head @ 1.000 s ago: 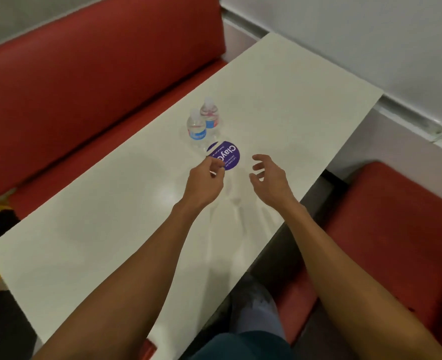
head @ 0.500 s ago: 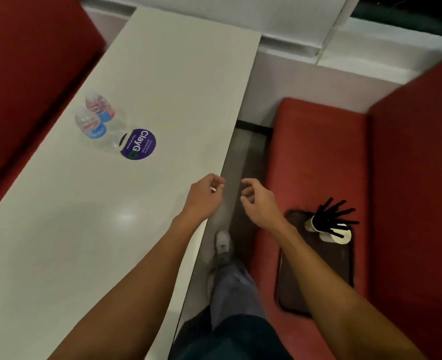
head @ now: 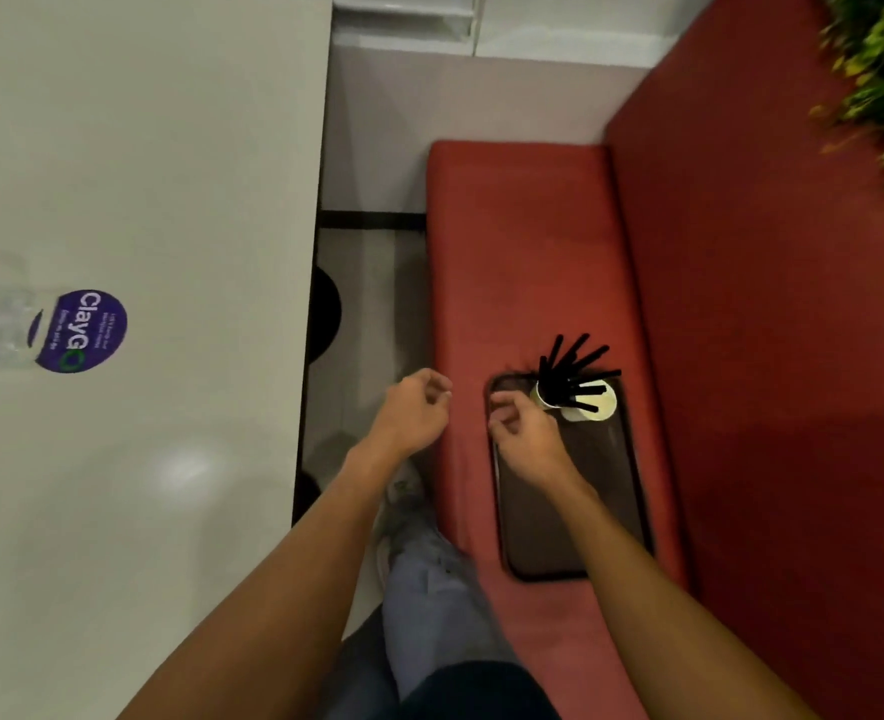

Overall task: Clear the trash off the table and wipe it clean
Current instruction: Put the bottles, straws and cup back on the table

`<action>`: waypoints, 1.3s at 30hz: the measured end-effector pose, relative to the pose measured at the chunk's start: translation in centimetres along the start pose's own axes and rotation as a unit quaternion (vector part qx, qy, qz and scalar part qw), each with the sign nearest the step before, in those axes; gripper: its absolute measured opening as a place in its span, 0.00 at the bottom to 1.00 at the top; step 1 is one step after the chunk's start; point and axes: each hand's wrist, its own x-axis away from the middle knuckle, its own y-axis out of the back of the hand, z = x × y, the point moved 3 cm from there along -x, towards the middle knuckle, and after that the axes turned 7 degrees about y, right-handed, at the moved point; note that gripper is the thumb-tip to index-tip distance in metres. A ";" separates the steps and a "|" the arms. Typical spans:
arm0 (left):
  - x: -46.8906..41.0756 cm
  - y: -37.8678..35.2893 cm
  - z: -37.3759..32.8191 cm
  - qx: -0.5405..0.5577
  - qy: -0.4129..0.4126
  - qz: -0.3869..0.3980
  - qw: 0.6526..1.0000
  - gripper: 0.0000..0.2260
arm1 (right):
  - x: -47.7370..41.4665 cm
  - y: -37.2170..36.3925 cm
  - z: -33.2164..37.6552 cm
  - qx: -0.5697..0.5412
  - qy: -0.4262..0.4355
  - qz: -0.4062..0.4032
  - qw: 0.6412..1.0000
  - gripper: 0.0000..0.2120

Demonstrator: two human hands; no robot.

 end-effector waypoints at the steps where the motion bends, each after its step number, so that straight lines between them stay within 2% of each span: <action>1: -0.6 -0.9 0.0 -0.003 0.001 0.007 1.000 0.05 | -0.1 0.3 -0.9 -0.010 -0.013 -0.004 1.000 0.15; 8: -4.8 -8.0 0.2 -0.033 -0.001 0.057 0.998 0.05 | -1.1 1.6 -8.2 -0.059 -0.117 -0.033 0.991 0.16; 16: -10.0 -14.8 0.4 -0.056 -0.015 0.118 0.991 0.06 | -3.3 0.2 -14.3 -0.116 -0.206 -0.071 0.969 0.24; 22: -14.7 -19.2 0.9 -0.092 -0.036 0.143 0.985 0.13 | -5.6 -1.0 -17.4 -0.161 -0.232 -0.109 0.953 0.31; 25: -16.6 -21.1 1.0 -0.122 -0.064 0.160 0.977 0.23 | -6.6 -1.6 -18.6 -0.165 -0.223 -0.115 0.954 0.33; 30: -18.5 -23.2 1.1 -0.146 -0.095 0.163 0.971 0.32 | -7.7 -2.3 -19.8 -0.193 -0.226 -0.122 0.947 0.29; 34: -19.6 -24.4 1.1 -0.106 -0.115 0.171 0.973 0.20 | -8.2 -2.7 -20.1 -0.208 -0.222 -0.134 0.943 0.29; 39: -20.3 -25.6 1.2 -0.025 -0.127 0.180 0.975 0.19 | -8.5 -2.8 -20.6 -0.210 -0.223 -0.137 0.942 0.28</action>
